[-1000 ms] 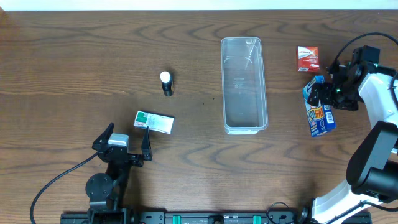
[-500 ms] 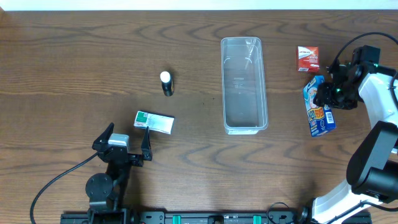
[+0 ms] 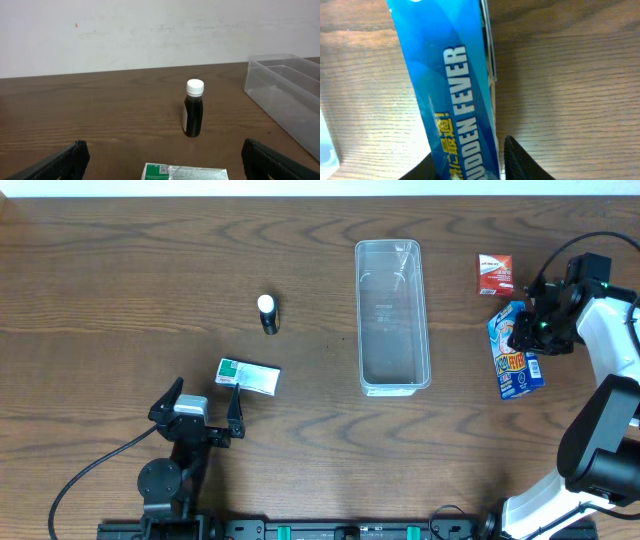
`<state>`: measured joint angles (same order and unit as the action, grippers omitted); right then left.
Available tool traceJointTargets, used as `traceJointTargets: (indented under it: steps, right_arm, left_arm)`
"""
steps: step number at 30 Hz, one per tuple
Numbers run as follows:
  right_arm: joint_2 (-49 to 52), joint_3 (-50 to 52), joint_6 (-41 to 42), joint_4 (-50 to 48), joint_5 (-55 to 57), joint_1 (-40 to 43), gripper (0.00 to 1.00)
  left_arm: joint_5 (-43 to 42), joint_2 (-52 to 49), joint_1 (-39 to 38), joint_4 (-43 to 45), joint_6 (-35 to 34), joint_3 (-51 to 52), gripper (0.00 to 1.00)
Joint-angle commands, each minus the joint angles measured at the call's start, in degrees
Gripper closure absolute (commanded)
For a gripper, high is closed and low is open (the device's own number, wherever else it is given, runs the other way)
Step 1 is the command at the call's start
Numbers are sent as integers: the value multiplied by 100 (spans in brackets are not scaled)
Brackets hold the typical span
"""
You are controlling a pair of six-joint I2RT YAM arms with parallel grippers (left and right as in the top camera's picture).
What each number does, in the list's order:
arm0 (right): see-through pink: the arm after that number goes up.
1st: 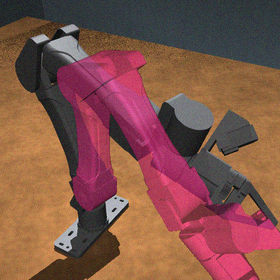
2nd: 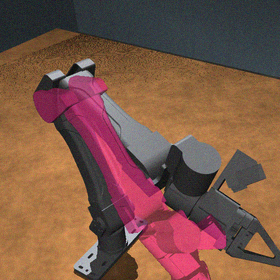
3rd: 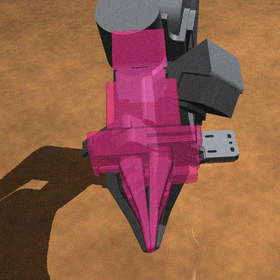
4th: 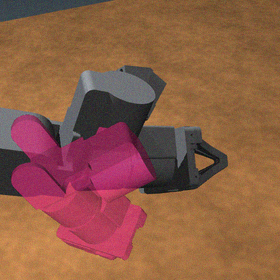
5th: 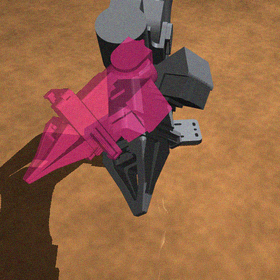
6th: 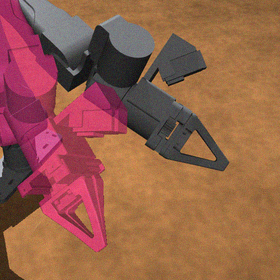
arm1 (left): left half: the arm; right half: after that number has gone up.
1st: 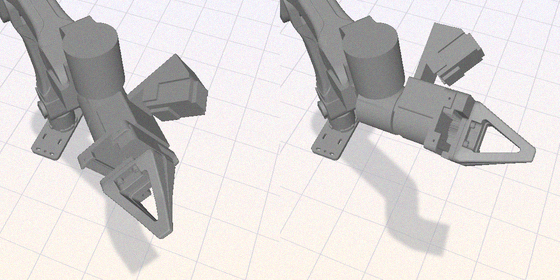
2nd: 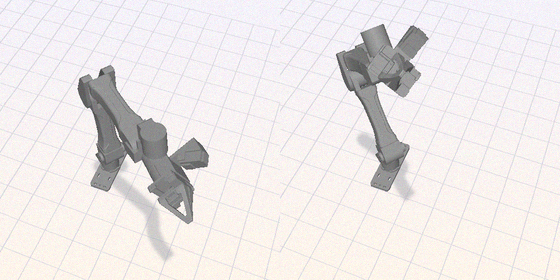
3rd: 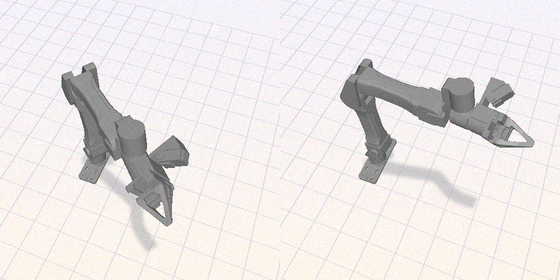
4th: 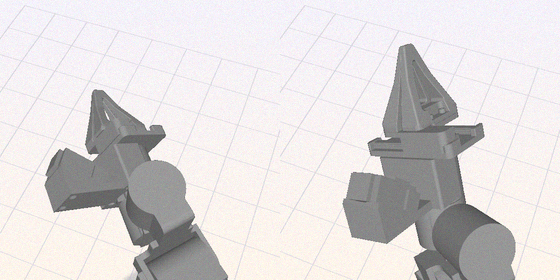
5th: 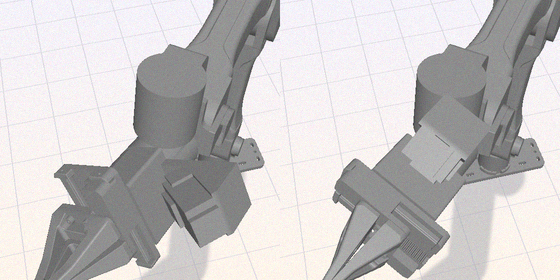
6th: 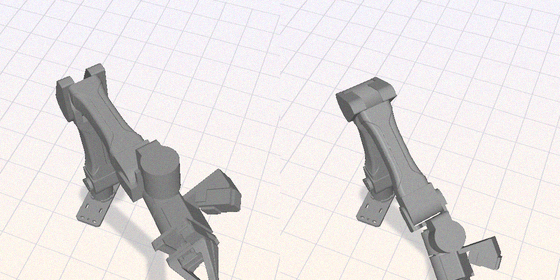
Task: Pack container
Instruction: 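Lower the right gripper and grasp the blue KOOL FEVER box, then lift the blue box and carry it over the clear container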
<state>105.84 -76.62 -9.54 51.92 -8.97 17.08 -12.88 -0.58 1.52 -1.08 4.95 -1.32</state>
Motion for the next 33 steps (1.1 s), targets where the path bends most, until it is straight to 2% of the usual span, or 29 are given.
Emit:
traceJointTargets:
  steps: [1, 4, 8, 12, 27, 33]
  right_arm:
    - [68, 66, -15, -9, -249, 11, 70]
    - [68, 66, -13, -9, -348, 11, 70]
    - [66, 66, 92, -52, -503, 11, 78]
    - [68, 66, 94, -55, -501, 11, 82]
    - [52, 4, 249, -7, -503, 11, 83]
    - [35, -243, 376, 205, -511, 11, 88]
  left_arm:
    - [-15, 35, 39, -186, 39, 109, 2]
    - [-15, 35, 39, -186, 39, 109, 2]
    - [-15, 35, 39, -184, 39, 109, 2]
    - [-15, 35, 39, -186, 39, 109, 2]
    - [-15, 35, 39, -186, 39, 109, 2]
    - [-13, 35, 39, -186, 39, 109, 2]
